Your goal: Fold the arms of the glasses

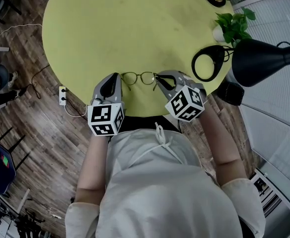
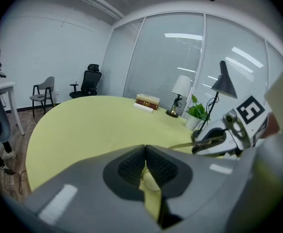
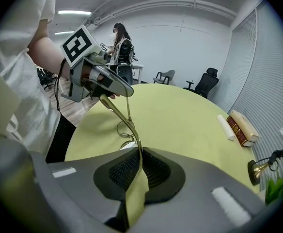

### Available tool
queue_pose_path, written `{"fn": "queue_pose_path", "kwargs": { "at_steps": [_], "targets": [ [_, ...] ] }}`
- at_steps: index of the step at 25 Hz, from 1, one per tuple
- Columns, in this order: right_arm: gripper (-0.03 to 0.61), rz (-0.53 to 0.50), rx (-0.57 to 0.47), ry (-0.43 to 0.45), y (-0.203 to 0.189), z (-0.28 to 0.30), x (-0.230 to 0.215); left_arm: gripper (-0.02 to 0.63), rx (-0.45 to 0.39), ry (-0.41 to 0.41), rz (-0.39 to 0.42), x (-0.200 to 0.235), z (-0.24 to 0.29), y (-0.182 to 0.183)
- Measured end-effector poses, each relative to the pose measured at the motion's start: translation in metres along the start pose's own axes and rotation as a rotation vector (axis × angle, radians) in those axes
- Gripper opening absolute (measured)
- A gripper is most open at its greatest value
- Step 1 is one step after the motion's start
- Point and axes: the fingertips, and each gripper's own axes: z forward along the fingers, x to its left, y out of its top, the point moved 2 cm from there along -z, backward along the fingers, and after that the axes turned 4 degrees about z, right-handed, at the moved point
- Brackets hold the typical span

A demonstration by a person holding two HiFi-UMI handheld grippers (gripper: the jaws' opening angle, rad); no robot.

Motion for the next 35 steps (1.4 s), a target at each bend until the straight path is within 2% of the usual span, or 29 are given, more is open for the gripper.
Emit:
{"fn": "queue_pose_path", "kwargs": {
  "at_steps": [8,16,22,35],
  "targets": [
    [0.019,0.013,-0.008,0.001,-0.001,0.000,0.003,0.006,0.028,-0.043,0.004,-0.016,0.013,-0.010],
    [0.020,0.025,-0.025,-0.010,-0.002,-0.001,0.001,0.006,0.064,-0.061,-0.076,-0.020,0.028,-0.024],
    [0.020,0.025,-0.039,-0.006,-0.004,-0.001,0.002,0.006,0.101,-0.068,-0.045,-0.026,0.039,-0.038],
    [0.020,0.006,-0.051,0.000,-0.002,-0.003,0.003,0.006,0.151,-0.081,-0.045,-0.030,0.046,-0.053]
  ]
}}
